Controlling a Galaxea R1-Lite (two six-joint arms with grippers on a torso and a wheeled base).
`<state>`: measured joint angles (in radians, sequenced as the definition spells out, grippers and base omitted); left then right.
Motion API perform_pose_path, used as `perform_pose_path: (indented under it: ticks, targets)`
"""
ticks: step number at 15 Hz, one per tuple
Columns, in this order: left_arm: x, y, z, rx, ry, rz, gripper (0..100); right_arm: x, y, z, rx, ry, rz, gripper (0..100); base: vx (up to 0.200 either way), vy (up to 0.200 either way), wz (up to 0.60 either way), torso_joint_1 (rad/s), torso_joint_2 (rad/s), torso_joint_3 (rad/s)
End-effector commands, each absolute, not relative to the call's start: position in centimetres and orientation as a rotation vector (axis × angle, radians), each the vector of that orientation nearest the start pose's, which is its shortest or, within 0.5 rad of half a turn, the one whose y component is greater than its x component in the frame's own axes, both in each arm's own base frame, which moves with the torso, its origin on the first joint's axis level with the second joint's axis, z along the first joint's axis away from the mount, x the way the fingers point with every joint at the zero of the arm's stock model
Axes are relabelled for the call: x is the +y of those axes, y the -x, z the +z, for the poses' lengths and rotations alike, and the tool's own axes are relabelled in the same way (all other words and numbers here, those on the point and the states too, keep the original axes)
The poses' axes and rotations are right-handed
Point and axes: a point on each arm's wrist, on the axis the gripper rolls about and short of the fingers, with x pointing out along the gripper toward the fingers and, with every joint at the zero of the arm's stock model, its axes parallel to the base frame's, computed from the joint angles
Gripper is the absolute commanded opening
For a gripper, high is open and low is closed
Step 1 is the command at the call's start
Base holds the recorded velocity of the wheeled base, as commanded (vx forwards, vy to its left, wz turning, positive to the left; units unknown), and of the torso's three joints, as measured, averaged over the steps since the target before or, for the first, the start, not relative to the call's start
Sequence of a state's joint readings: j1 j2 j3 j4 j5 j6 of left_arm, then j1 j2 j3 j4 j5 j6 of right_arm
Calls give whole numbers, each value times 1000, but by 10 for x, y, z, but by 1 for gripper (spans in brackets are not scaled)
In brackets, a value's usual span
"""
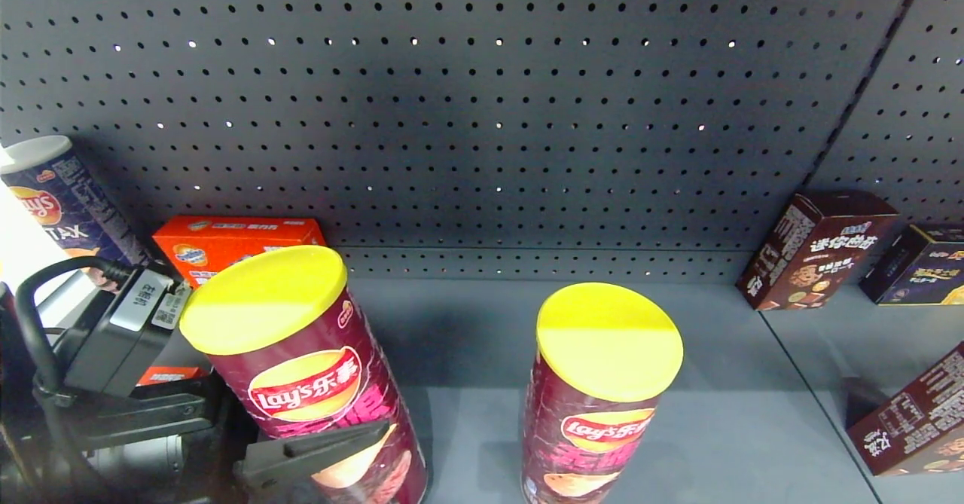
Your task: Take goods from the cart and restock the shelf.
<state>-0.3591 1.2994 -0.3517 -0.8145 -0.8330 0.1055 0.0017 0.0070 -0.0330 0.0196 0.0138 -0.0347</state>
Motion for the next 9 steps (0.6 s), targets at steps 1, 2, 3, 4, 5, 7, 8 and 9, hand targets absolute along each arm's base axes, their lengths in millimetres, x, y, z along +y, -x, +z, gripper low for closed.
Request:
perform_pose_path:
  ticks: [1,2,3,4,5,7,8,9]
  targets:
    - [-78,-160,179,73,-60,-1196,0,0,25,83,-15,28,3,100,0,0,0,0,0,0]
    - [-78,-160,179,73,-60,-1196,0,-1,25,83,-18,21,-39,100,0,0,0,0,0,0]
    - [-78,-160,179,71,-60,-1196,0,-3,25,84,-42,17,-125,100,0,0,0,0,0,0]
    - [-78,-160,179,71,-60,-1196,0,-3,24,83,-55,17,-148,100,0,0,0,0,0,0]
    - [-78,-160,179,71,-60,-1196,0,-3,23,83,-69,17,-137,100,0,0,0,0,0,0]
    - [-78,-160,179,72,-59,-1197,0,-2,23,83,-70,18,-65,100,0,0,0,0,0,0]
    - [-78,-160,180,71,-59,-1197,0,0,23,80,-48,24,-4,100,0,0,0,0,0,0]
    - [-78,-161,180,69,-60,-1197,0,1,23,75,14,44,39,100,0,0,0,0,0,0]
